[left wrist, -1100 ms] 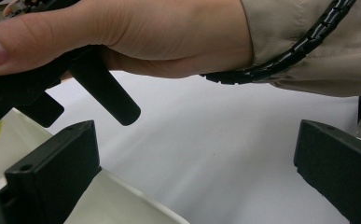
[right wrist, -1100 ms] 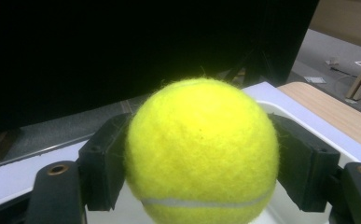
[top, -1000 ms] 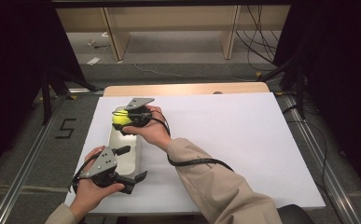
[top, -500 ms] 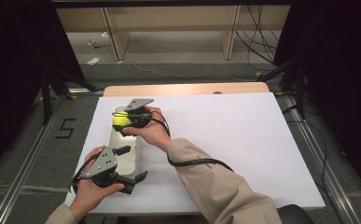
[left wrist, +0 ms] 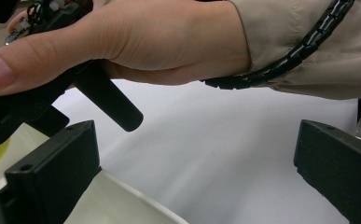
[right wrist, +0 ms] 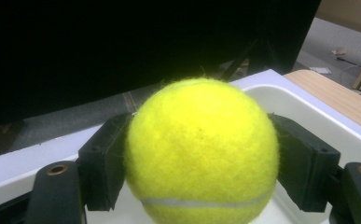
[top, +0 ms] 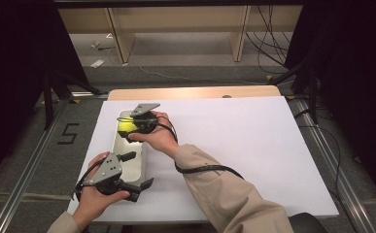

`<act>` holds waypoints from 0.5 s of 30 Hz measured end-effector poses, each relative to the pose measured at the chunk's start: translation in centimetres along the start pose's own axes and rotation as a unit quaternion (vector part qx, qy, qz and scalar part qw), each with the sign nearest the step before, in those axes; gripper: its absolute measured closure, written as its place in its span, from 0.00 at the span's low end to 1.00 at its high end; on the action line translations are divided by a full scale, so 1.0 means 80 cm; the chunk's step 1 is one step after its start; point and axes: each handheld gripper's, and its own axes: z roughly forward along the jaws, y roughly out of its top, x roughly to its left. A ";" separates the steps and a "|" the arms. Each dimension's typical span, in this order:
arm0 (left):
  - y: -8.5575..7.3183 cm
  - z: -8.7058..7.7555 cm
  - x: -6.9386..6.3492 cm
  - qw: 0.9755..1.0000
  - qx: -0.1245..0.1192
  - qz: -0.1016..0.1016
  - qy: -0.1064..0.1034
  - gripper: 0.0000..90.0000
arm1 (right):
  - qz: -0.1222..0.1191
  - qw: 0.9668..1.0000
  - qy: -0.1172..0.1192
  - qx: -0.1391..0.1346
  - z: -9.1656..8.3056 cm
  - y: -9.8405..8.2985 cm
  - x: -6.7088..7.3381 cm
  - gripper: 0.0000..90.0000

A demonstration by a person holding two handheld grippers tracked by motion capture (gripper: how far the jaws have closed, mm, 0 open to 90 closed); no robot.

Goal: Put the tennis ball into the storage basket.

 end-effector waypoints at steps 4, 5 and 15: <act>0.000 0.000 0.000 1.000 0.000 0.000 0.000 0.00 | 0.001 1.000 0.000 0.003 0.001 -0.002 0.000 0.30; 0.000 0.000 0.000 1.000 0.000 0.002 -0.001 0.00 | 0.001 1.000 0.001 0.003 0.001 -0.002 -0.001 0.30; 0.000 0.000 0.000 1.000 0.000 0.000 0.000 0.00 | 0.002 1.000 0.002 0.009 0.003 -0.005 -0.002 0.30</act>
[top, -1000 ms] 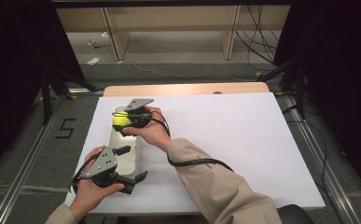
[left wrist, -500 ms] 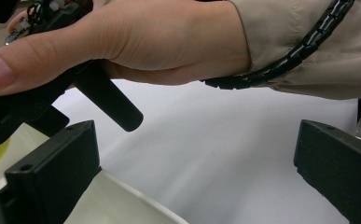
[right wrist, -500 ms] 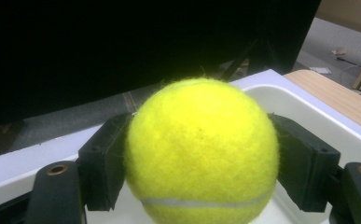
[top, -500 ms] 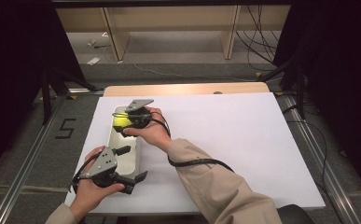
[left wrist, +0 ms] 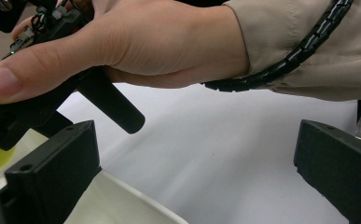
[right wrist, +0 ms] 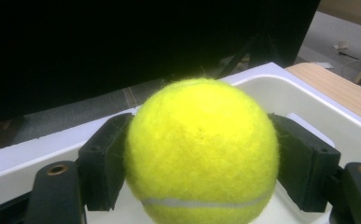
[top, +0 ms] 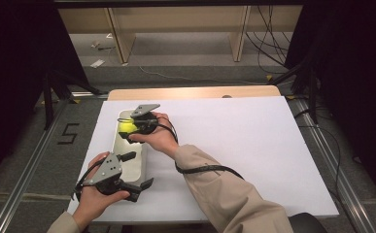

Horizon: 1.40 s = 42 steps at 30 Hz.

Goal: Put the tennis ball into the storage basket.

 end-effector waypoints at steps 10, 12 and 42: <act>0.000 0.000 0.000 1.000 0.000 0.000 -0.001 0.00 | 0.000 1.000 0.003 0.006 0.002 -0.002 0.001 0.30; 0.000 0.000 0.000 1.000 0.000 0.001 -0.001 0.00 | 0.000 1.000 0.003 0.006 0.003 -0.003 0.001 0.30; 0.000 0.000 0.000 1.000 0.000 0.000 -0.003 0.00 | 0.013 1.000 0.002 -0.004 -0.002 0.001 -0.001 0.17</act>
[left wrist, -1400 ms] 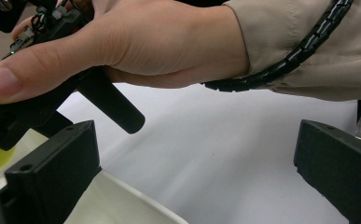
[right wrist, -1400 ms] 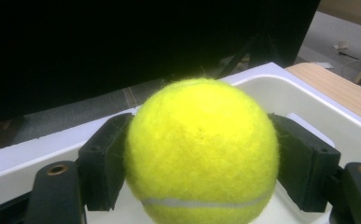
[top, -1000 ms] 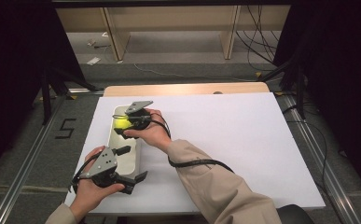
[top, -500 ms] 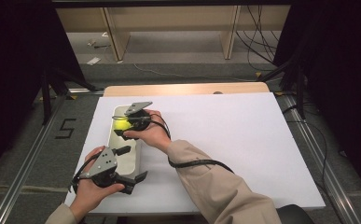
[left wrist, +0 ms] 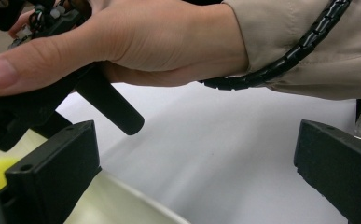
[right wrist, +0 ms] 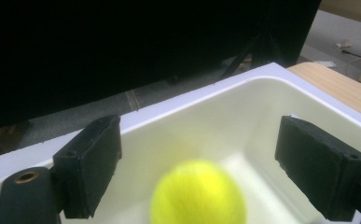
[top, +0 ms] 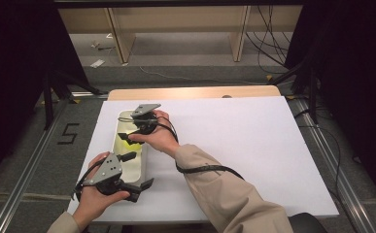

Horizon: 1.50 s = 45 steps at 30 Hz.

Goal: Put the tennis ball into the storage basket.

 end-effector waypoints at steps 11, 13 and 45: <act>0.000 0.000 0.000 1.000 0.000 0.000 0.000 0.00 | -0.001 1.000 0.001 -0.005 -0.007 0.003 -0.003 0.17; 0.000 0.000 0.000 1.000 0.000 0.000 0.000 0.00 | -0.002 1.000 0.002 -0.005 -0.009 0.003 -0.003 0.17; 0.000 0.000 0.000 1.000 0.001 -0.001 0.001 0.00 | 0.002 1.000 -0.018 -0.018 -0.060 -0.004 -0.020 0.17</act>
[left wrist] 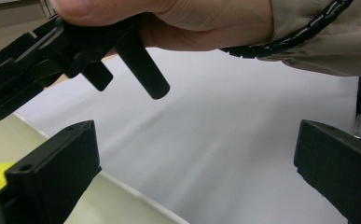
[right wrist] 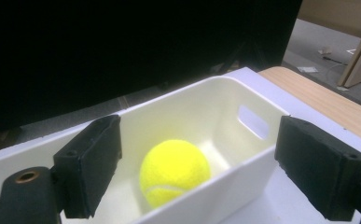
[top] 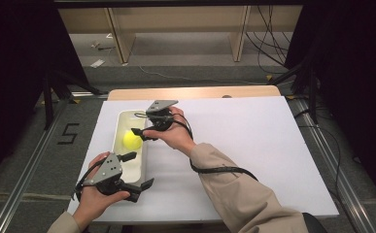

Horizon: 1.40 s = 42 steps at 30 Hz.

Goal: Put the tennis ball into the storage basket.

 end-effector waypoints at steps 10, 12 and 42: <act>0.000 0.000 0.000 1.000 0.001 -0.001 0.000 0.00 | 0.003 1.000 -0.013 -0.004 -0.025 -0.006 -0.011 0.18; 0.000 0.000 0.000 1.000 0.001 -0.001 0.000 0.00 | 0.005 1.000 -0.016 -0.003 -0.030 -0.007 -0.012 0.18; 0.000 0.000 -0.001 1.000 0.002 0.000 0.002 0.00 | 0.014 0.999 -0.039 -0.006 -0.094 -0.037 -0.030 0.18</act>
